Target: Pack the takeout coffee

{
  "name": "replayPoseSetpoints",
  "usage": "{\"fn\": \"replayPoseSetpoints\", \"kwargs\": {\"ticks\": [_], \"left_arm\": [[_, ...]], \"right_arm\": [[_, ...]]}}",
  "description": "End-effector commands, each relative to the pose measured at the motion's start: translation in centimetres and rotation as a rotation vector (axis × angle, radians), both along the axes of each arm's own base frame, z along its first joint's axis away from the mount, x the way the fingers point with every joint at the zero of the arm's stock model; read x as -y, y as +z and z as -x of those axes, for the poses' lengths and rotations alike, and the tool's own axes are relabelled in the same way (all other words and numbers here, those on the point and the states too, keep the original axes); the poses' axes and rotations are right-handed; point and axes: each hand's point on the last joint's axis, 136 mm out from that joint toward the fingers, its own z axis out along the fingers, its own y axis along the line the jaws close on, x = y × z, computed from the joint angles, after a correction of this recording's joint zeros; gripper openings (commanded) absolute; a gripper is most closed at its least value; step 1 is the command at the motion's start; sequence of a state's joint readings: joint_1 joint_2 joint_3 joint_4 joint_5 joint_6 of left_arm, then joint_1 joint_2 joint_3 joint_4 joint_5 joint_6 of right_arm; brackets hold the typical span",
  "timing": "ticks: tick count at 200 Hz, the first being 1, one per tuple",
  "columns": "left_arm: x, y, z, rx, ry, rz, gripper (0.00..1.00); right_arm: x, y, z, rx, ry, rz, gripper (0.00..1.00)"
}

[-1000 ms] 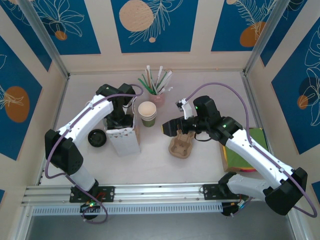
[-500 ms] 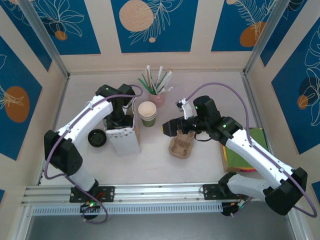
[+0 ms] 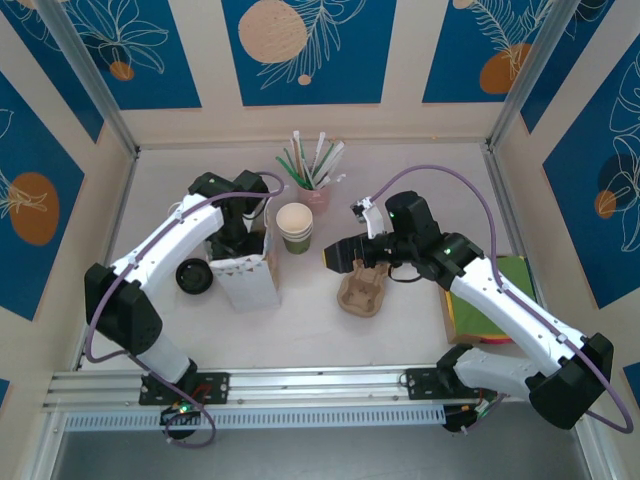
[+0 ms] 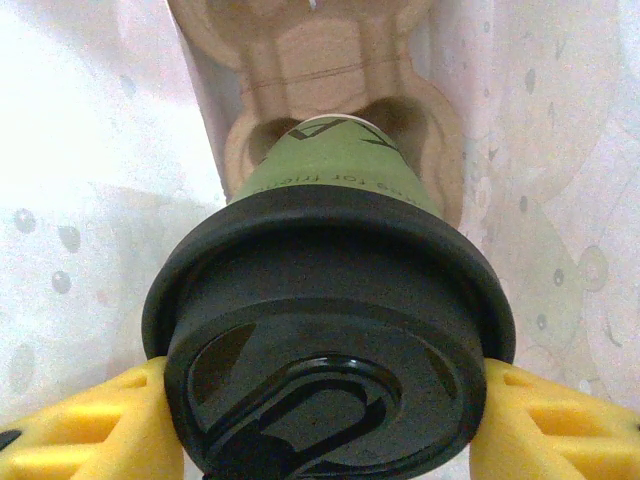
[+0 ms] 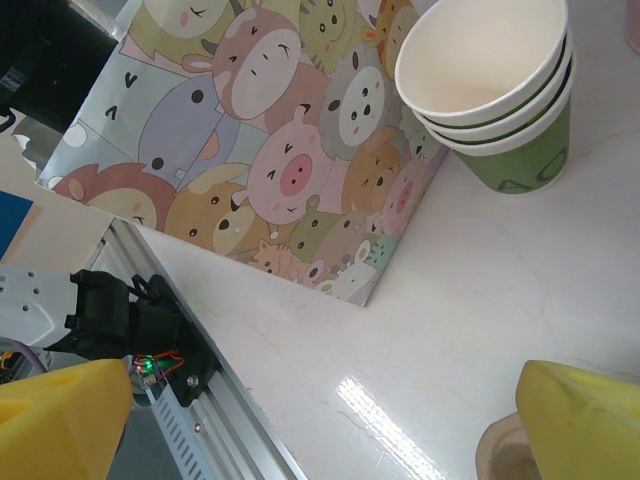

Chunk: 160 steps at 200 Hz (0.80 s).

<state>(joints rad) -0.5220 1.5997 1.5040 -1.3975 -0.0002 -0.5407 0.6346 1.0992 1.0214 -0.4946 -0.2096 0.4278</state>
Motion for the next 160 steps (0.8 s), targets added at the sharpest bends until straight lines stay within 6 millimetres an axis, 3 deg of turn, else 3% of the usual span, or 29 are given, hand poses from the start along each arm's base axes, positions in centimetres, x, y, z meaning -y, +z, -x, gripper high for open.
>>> {"fn": "replayPoseSetpoints", "kwargs": {"ticks": [1, 160], "left_arm": [[-1.21, -0.76, 1.1, -0.049, 0.014, -0.048, 0.57], [-1.05, -1.03, 1.02, -0.052, 0.009, -0.044, 0.57]], "right_arm": [[-0.18, 1.03, 0.26, 0.003, 0.011, -0.017, 0.99], [-0.13, 0.96, 0.17, 0.0, 0.006, -0.014, 0.99]]}}
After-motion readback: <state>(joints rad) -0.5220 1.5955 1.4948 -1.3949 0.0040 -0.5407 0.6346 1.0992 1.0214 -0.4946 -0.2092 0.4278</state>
